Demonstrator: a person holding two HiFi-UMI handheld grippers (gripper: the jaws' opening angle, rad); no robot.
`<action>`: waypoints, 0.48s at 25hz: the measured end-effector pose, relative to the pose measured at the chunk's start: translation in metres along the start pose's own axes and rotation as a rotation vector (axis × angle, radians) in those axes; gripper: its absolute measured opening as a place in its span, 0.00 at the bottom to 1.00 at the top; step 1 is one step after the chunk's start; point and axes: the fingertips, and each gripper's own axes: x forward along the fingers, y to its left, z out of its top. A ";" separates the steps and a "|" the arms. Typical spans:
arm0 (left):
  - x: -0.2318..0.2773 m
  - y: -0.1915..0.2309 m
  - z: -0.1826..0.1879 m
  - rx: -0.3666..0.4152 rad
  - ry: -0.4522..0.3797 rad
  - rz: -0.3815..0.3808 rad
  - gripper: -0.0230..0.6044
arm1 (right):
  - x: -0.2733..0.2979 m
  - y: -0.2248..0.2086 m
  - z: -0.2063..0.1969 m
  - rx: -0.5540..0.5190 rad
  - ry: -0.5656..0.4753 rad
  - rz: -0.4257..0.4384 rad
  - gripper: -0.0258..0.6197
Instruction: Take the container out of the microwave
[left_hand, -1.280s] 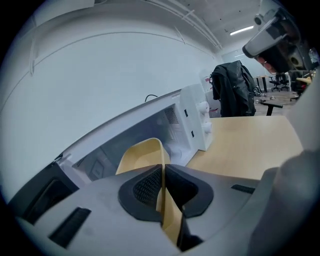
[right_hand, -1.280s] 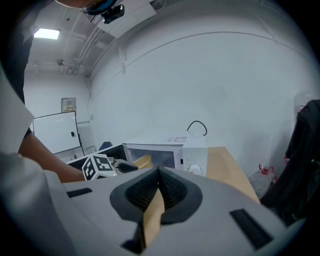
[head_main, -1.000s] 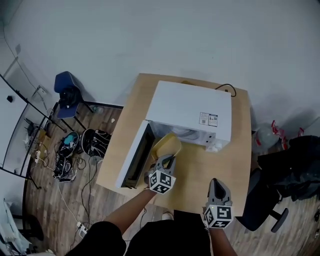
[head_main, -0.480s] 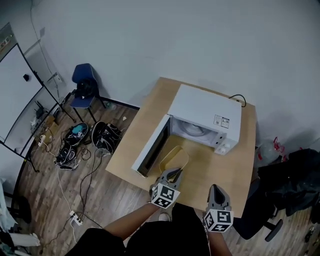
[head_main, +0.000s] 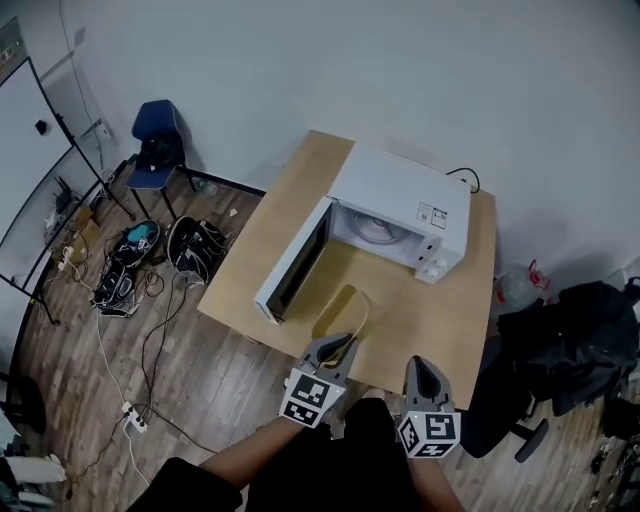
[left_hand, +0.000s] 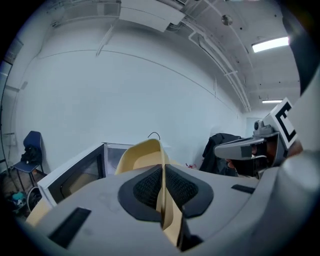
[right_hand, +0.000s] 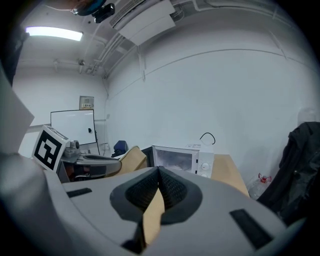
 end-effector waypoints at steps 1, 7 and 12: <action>-0.004 -0.003 0.001 -0.027 -0.008 0.017 0.08 | -0.002 0.004 0.002 -0.004 -0.006 0.009 0.13; -0.027 -0.019 0.006 -0.082 -0.045 0.105 0.08 | -0.010 0.010 0.013 -0.037 -0.052 0.033 0.13; -0.031 -0.029 0.021 -0.035 -0.045 0.132 0.08 | -0.018 -0.004 0.022 -0.059 -0.065 0.036 0.13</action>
